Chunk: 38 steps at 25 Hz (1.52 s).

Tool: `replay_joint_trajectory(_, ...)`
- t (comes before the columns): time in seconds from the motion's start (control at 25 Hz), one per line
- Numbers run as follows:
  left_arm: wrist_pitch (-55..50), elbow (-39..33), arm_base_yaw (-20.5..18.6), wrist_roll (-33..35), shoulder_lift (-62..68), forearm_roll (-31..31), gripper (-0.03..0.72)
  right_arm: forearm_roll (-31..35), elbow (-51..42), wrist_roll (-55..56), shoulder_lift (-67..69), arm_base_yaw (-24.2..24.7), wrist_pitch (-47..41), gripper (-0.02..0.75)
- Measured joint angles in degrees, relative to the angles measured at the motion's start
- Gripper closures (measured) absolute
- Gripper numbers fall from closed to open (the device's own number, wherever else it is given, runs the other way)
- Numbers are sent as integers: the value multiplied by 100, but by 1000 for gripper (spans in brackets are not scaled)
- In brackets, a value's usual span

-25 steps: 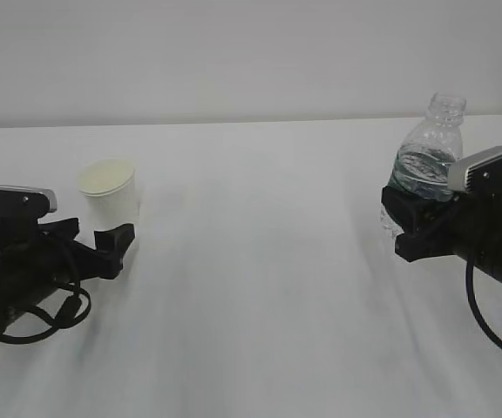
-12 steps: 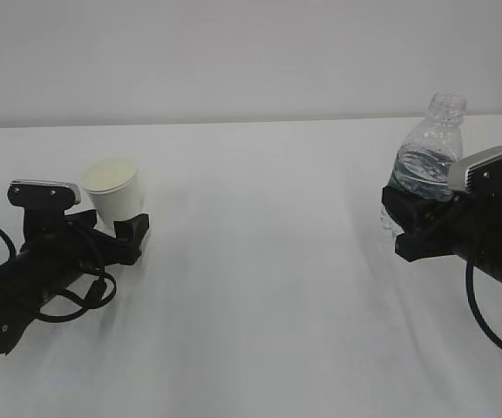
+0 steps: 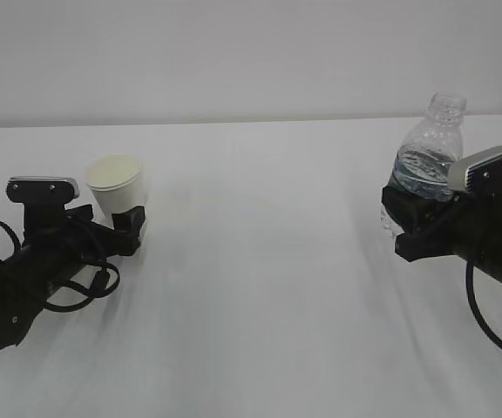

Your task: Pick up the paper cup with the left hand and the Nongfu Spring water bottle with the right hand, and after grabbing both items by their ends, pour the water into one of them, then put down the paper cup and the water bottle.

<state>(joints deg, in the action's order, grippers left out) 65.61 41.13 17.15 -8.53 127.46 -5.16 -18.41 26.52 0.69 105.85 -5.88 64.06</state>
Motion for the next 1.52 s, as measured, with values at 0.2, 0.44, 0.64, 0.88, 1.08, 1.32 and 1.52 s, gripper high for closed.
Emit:
replay_joint_trajectory(0.2,0,25,-20,0,14,-13,18,0,0,0,0,0,0,373)
replay_joint_trajectory(0.44,0,306,-38,0,41,60,20,0,0,0,0,0,0,373)
replay_joint_trajectory(0.64,0,352,-88,0,68,60,23,0,0,0,0,0,0,373)
replay_joint_trajectory(0.88,0,630,-175,0,250,72,26,0,0,0,0,0,0,373)
replay_joint_trajectory(1.08,0,731,-182,0,262,107,33,0,0,0,0,0,0,373)
replay_joint_trajectory(1.32,0,782,-182,0,363,110,43,0,0,0,-10,0,0,373)
replay_joint_trajectory(1.52,0,782,-182,0,385,110,99,0,0,0,-10,0,0,373)
